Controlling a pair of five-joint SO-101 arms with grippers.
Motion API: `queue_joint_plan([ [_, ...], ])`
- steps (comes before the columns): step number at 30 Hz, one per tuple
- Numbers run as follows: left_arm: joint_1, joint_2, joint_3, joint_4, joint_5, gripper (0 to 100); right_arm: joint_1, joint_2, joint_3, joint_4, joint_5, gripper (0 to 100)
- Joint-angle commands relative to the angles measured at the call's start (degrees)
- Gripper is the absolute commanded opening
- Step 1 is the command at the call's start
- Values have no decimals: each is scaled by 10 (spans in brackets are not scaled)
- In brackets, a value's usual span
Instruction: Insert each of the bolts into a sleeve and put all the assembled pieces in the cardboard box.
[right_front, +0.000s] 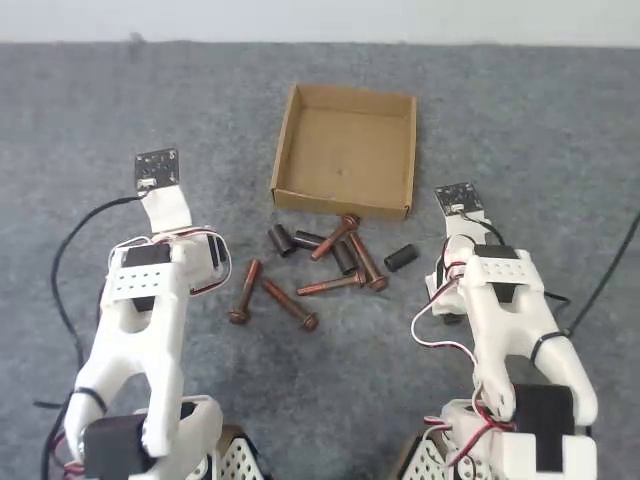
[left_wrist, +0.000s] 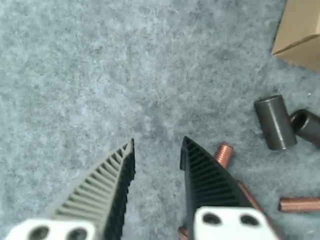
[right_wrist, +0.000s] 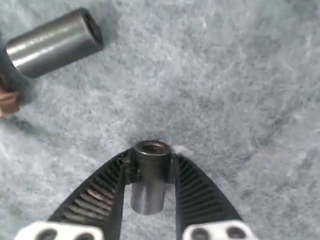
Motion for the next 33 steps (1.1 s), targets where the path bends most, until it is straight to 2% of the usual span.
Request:
queue_joint_plan([
  [1,1,-4,-3,-9,-4,143,-4,-2,-26,5,6,6],
  [5,2,-4,-5,-9,-2,142,-4,-2,-26,6,6,6],
  [8,34,-4,-9,2,-2,142,-3,-2,-26,6,6,6],
  [12,103,1,-66,98,-2,141,-3,-2,-26,5,6,6],
  [15,128,2,-102,136,-2,141,7,-2,-26,5,7,6],
  [18,133,2,-108,140,-1,123,14,-2,-26,4,7,6],
  [22,135,2,-106,142,-1,8,13,-2,-26,3,7,6],
  [25,143,2,-100,153,-1,11,13,-2,-26,3,7,6],
  [31,229,2,-34,149,-1,10,14,-2,-26,3,7,6],
  [33,221,3,-28,141,-1,10,14,-2,-26,3,7,6],
])
